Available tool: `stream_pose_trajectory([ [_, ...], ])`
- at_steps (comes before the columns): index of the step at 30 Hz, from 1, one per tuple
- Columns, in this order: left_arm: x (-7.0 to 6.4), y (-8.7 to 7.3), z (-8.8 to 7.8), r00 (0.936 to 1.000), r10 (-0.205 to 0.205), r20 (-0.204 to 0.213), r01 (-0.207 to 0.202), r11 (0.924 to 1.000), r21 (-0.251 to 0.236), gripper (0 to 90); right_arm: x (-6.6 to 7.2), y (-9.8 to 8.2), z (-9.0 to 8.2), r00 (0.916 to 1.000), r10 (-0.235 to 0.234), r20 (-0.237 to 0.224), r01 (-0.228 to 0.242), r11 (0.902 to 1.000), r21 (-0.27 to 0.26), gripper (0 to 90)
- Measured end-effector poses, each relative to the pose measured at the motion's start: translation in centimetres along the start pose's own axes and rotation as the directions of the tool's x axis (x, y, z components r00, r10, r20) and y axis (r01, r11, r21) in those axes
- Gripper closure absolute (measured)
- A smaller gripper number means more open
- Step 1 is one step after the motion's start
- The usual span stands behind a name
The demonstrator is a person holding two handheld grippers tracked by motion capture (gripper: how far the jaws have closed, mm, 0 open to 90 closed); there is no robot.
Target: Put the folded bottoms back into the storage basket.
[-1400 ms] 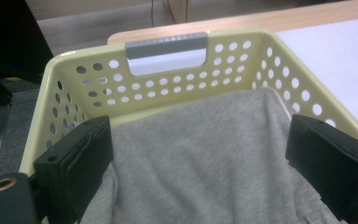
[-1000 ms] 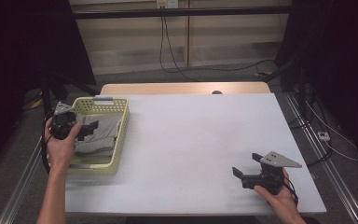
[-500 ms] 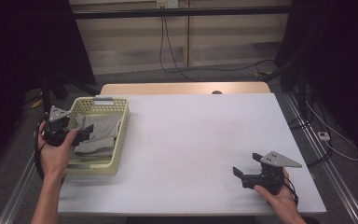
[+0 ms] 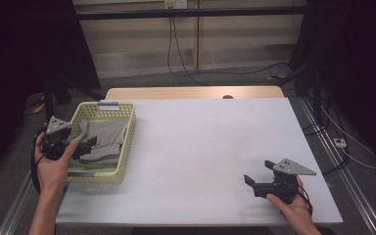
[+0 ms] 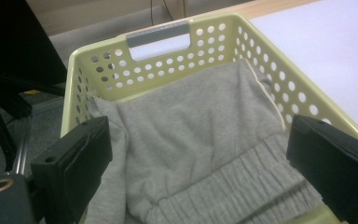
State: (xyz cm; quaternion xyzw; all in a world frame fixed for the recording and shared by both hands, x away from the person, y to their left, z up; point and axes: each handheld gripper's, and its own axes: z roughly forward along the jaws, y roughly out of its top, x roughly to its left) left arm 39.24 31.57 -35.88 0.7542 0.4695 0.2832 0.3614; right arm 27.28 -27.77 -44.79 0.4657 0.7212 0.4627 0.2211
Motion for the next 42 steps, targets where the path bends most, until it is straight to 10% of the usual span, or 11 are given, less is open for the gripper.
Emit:
stream_pose_trajectory([
  [24,-2.7,-1.2,-2.7,0.9984,0.025,0.050,-0.025,0.9997,-0.005,6.4,0.0,0.0,0.0,1.0000,-0.001,0.000,0.001,1.0000,0.001,4.6],
  [42,-7.2,0.6,-2.1,0.9887,0.104,0.108,-0.099,0.9937,-0.053,6.2,0.0,0.0,-0.1,1.0000,-0.003,-0.001,0.003,1.0000,-0.001,4.6],
])
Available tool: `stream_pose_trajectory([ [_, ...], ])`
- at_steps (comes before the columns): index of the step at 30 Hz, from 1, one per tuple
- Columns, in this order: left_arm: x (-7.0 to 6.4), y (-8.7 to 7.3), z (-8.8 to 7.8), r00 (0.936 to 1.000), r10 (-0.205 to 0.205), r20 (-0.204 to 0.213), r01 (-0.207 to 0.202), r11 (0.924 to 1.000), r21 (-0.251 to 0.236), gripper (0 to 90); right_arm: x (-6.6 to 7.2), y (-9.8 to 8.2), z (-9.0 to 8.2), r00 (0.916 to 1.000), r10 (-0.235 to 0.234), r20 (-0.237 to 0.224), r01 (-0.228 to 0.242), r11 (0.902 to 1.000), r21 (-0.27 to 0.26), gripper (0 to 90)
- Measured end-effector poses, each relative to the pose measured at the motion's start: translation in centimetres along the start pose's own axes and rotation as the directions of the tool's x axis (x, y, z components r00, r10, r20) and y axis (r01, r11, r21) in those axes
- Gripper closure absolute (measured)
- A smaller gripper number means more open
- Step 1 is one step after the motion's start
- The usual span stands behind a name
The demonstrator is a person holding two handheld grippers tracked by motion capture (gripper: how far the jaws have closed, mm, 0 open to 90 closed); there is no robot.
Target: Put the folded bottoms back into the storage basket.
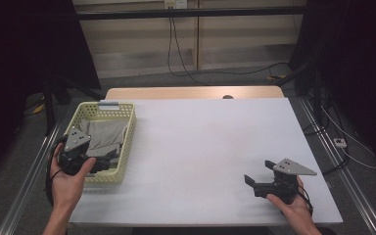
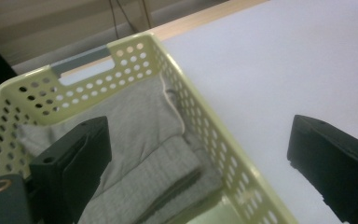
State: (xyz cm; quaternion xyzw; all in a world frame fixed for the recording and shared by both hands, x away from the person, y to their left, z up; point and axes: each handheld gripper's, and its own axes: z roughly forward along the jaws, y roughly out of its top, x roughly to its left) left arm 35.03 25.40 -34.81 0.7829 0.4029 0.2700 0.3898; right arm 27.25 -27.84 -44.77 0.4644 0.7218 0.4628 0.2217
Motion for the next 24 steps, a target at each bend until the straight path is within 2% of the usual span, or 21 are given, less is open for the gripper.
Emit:
stream_pose_trajectory([
  [2,-0.3,0.1,0.4,1.0000,0.001,0.005,-0.001,1.0000,0.005,6.3,0.0,0.0,0.0,1.0000,-0.001,-0.001,0.001,1.0000,0.000,4.6],
  [6,-1.0,0.5,0.7,0.9991,0.034,0.024,-0.034,0.9994,0.007,6.3,0.0,0.0,0.0,1.0000,-0.001,0.000,0.001,1.0000,0.001,4.6],
  [14,-2.2,1.4,1.1,0.9970,0.037,0.068,-0.036,0.9992,-0.015,6.1,0.0,0.0,0.0,1.0000,0.000,0.000,0.000,1.0000,0.001,4.6],
  [18,-3.0,1.5,1.5,0.9954,0.026,0.092,-0.023,0.9991,-0.036,6.1,0.0,0.0,0.0,1.0000,-0.002,-0.003,0.002,1.0000,0.000,4.6],
  [24,-4.4,1.7,2.2,0.9914,0.058,0.118,-0.054,0.9981,-0.029,6.4,0.0,0.0,0.0,1.0000,-0.002,-0.004,0.002,1.0000,0.000,4.6],
])
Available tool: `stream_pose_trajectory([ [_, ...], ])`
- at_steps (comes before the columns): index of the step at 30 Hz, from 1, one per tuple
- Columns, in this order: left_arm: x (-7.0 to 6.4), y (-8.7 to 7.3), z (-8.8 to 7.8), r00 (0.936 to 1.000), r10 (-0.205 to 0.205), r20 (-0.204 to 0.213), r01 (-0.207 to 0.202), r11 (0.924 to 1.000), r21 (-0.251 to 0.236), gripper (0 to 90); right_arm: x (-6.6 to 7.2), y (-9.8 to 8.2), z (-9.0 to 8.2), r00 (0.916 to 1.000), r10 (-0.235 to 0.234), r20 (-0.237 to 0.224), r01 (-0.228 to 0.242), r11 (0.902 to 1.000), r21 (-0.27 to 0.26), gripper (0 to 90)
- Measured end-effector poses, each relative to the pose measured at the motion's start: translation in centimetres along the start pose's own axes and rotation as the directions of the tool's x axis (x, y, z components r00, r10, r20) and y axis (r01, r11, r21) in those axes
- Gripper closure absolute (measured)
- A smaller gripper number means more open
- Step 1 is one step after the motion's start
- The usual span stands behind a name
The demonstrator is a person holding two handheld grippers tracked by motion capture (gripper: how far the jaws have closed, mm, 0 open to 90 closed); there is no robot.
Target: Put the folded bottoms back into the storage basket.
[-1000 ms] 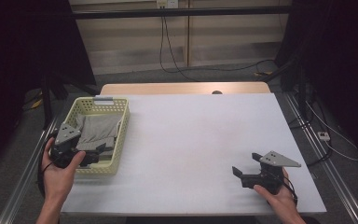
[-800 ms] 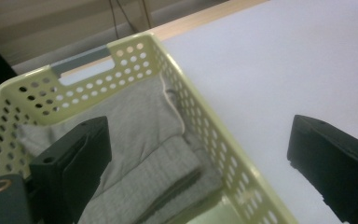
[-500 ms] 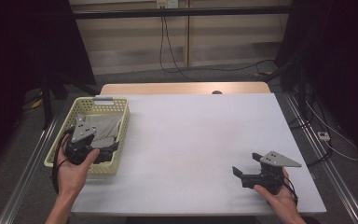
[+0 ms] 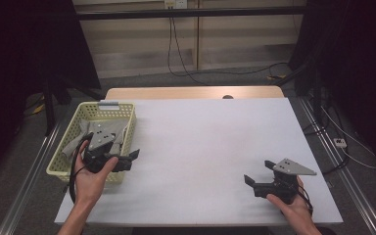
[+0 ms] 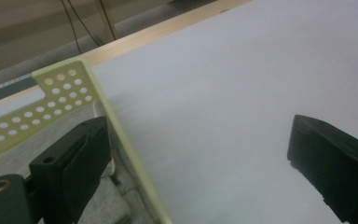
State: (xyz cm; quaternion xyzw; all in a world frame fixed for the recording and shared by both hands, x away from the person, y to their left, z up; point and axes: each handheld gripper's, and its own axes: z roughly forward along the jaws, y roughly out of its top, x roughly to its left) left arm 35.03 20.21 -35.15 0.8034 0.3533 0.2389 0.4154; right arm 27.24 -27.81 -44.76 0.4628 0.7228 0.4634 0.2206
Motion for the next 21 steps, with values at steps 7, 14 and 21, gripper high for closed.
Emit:
stream_pose_trajectory([
  [7,-1.3,0.6,0.7,0.9996,0.003,0.028,-0.002,0.9998,-0.019,6.4,0.0,0.0,0.1,1.0000,0.001,-0.003,-0.001,1.0000,0.000,4.6],
  [14,-2.7,1.2,1.6,0.9972,0.035,0.066,-0.034,0.9991,-0.026,6.3,0.0,0.0,0.1,1.0000,0.003,-0.002,-0.003,1.0000,0.000,4.6],
  [21,-4.0,1.6,2.5,0.9952,0.044,0.087,-0.043,0.9990,-0.012,6.2,0.0,0.0,0.1,1.0000,0.003,-0.005,-0.003,1.0000,0.000,4.6],
])
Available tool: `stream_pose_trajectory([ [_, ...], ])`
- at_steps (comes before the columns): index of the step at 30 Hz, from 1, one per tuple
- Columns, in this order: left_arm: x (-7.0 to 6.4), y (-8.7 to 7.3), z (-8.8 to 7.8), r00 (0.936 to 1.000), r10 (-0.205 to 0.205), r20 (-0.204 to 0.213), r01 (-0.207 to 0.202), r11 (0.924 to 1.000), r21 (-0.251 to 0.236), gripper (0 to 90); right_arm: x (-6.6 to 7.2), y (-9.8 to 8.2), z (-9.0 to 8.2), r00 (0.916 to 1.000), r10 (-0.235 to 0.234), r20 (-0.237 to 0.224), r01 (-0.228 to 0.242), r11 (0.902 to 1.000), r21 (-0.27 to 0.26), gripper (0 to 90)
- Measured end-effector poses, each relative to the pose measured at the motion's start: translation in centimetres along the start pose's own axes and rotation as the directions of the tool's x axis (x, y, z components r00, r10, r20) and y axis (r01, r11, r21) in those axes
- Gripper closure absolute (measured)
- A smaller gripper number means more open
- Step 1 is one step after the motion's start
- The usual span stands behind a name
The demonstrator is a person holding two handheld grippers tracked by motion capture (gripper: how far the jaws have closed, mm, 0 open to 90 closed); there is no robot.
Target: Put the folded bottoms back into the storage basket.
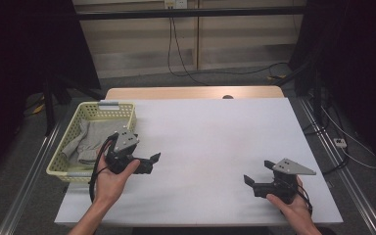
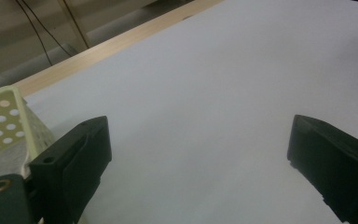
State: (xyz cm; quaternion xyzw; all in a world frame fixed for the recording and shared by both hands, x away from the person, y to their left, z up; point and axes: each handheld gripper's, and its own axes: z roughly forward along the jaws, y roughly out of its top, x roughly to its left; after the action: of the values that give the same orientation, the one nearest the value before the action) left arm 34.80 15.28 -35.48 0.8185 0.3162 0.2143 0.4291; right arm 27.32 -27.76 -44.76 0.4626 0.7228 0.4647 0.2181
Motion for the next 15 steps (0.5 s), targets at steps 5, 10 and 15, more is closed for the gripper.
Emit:
stream_pose_trajectory([
  [5,-0.6,0.0,0.7,0.9999,0.003,0.015,-0.003,0.9999,0.010,6.2,0.0,0.0,0.0,1.0000,0.000,-0.001,0.000,1.0000,-0.001,4.6],
  [10,-1.3,-0.2,1.4,0.9995,0.015,0.026,-0.015,0.9997,0.019,6.3,0.0,0.0,0.0,1.0000,0.001,-0.002,-0.001,1.0000,0.000,4.6],
  [15,-1.8,-0.7,1.9,0.9993,0.002,0.037,-0.002,0.9997,0.024,6.3,0.0,0.0,0.1,1.0000,0.000,-0.003,0.000,1.0000,0.001,4.6],
])
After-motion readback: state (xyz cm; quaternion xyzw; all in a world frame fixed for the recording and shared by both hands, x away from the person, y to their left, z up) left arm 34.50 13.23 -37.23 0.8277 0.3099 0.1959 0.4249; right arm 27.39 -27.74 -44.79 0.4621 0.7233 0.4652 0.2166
